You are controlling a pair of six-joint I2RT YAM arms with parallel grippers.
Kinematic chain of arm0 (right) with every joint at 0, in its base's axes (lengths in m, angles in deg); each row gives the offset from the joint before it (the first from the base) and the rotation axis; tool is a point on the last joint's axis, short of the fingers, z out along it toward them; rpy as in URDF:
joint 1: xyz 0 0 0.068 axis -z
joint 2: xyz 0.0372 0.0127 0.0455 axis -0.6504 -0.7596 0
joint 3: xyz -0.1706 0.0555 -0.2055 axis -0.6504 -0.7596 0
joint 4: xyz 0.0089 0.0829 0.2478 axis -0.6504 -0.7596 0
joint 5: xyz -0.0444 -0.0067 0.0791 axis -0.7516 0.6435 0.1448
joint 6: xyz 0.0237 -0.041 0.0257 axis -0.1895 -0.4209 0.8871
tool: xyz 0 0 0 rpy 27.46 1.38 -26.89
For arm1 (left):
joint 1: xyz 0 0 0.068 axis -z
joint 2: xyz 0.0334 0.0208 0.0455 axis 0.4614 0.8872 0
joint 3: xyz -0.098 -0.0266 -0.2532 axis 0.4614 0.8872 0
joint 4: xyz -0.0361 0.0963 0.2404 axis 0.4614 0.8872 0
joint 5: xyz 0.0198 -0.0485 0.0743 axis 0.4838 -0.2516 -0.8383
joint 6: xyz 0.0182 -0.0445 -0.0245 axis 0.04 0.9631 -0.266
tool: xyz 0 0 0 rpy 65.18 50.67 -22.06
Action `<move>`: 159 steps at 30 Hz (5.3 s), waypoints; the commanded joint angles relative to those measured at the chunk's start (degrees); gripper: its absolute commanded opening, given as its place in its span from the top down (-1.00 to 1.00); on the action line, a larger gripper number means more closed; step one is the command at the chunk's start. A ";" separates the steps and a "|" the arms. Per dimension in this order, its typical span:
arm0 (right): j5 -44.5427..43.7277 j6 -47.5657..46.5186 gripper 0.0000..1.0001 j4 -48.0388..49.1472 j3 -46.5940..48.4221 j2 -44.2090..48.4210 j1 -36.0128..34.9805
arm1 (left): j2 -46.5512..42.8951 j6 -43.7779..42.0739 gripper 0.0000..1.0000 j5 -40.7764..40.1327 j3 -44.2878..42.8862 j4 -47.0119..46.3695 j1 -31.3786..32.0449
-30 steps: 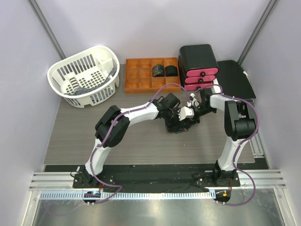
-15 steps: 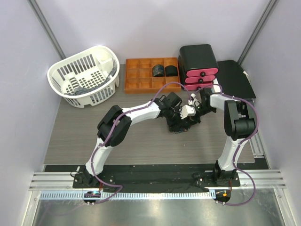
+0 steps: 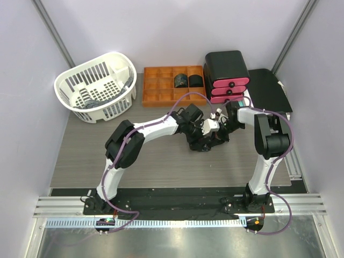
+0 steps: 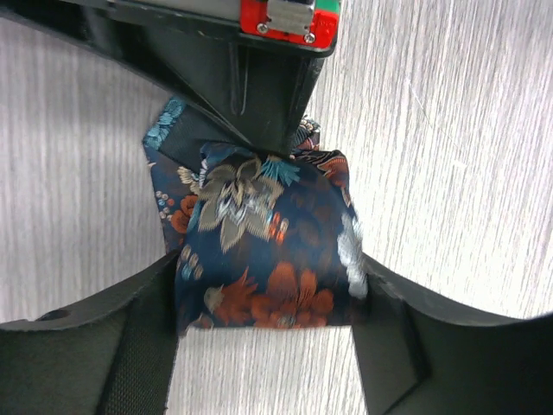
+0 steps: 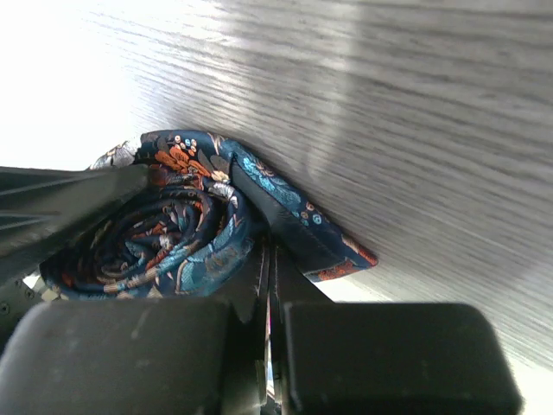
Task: Roll the ties
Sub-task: Roll the tie at the center of the board.
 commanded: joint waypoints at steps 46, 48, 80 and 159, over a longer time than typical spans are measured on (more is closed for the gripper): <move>13.67 1.45 -0.93 12.60 -7.86 1.15 5.65 | 8.37 -7.44 0.77 -7.28 -1.97 11.64 0.18; 14.63 2.68 -0.78 15.85 -9.18 0.18 5.73 | 8.46 -7.53 0.77 -7.28 -1.88 11.64 0.18; 7.07 3.21 -0.80 22.01 -11.82 3.34 4.07 | 10.13 -7.79 0.80 -6.22 -3.46 12.52 0.18; 14.73 0.31 0.98 25.53 -16.21 14.50 -0.42 | -12.73 -9.90 -1.00 13.73 23.08 -23.86 -4.13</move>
